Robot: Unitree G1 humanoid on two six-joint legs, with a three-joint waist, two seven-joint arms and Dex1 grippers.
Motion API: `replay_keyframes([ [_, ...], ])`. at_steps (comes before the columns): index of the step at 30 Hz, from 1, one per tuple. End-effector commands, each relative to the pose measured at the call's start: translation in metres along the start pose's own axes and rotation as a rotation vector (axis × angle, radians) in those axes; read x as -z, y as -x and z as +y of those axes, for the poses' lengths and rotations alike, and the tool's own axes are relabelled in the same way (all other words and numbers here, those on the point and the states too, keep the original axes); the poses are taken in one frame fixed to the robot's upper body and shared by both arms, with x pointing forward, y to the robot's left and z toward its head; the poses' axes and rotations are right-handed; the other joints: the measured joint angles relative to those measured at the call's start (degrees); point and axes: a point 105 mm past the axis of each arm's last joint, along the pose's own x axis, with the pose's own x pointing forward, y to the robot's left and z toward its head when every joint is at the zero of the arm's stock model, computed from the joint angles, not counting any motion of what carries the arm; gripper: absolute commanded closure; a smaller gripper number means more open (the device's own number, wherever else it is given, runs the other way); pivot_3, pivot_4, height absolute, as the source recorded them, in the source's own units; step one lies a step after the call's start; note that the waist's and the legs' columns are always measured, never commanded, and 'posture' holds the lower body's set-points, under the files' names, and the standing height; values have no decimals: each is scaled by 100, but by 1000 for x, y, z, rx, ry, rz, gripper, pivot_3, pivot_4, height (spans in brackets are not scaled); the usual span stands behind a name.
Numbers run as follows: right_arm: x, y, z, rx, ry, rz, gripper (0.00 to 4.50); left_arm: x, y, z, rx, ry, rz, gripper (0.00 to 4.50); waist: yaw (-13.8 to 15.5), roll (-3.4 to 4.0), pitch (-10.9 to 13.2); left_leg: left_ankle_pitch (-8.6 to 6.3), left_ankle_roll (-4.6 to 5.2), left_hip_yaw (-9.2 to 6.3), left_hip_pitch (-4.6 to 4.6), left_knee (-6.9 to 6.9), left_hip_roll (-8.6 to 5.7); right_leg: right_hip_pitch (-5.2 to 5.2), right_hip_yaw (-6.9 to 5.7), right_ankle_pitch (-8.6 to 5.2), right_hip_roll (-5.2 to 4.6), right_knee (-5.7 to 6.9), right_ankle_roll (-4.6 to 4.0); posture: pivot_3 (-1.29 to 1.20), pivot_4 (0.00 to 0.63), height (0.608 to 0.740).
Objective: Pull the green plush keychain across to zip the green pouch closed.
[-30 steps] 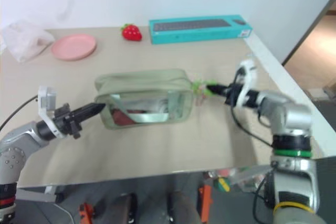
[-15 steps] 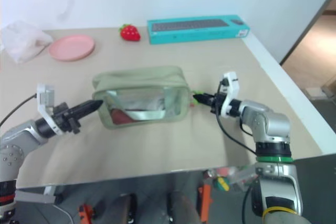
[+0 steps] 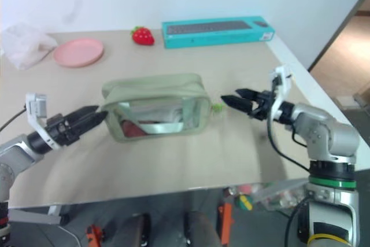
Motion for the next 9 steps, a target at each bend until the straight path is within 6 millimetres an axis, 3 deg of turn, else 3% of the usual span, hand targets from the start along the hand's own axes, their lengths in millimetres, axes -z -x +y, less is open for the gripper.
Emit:
replay_keyframes([
  [1,-6,18,16,-54,27,-26,0,-31,25,11,-139,-99,-87,33,6,-1,0,0,0,-1,0,-1,1,0,-1,-2,0,0,-3,0,150,740],
  [4,7,24,28,-68,56,12,0,-42,42,19,-223,-90,-142,33,12,-1,0,-1,-2,-4,0,-8,3,0,-5,-8,-2,-1,-8,0,150,740],
  [6,15,25,33,-74,100,43,0,-37,47,20,-227,-57,-130,33,8,0,0,-1,-2,-1,0,-9,1,-2,-4,-8,-3,0,-8,0,150,740],
  [9,42,23,34,-58,245,198,0,-29,51,25,-252,-29,-95,33,7,0,0,-1,-2,2,3,-2,-1,-1,-2,-19,-6,0,-27,0,150,740],
])
